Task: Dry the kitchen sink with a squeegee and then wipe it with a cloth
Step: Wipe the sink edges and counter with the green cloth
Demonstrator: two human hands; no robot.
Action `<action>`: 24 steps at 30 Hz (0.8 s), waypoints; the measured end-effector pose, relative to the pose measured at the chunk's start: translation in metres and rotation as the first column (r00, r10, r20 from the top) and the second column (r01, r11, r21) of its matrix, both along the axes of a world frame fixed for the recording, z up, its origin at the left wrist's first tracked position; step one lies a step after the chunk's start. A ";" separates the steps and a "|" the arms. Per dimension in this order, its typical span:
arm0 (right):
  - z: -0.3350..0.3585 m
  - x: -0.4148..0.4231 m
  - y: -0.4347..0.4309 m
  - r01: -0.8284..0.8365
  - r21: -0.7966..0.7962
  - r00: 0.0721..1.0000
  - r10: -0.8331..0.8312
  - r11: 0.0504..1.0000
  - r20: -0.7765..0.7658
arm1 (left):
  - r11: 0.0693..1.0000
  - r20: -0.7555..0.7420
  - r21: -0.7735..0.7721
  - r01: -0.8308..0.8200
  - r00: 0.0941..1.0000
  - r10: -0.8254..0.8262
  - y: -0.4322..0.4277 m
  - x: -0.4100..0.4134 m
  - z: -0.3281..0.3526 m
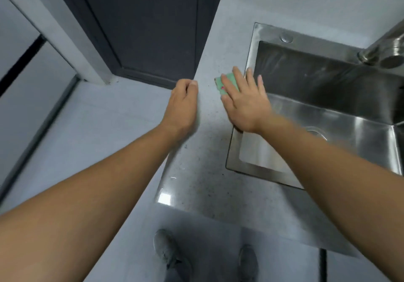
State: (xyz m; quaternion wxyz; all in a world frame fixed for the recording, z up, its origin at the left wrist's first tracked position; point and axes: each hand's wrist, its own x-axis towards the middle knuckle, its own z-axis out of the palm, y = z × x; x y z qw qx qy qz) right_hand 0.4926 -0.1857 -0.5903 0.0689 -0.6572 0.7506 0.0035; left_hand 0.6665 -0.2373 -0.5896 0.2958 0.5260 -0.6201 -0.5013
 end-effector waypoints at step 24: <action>0.012 0.043 -0.010 -0.018 0.032 0.997 0.015 0.999 0.078 | 0.977 -0.013 0.180 0.114 0.993 -0.113 -0.082 -0.034 0.014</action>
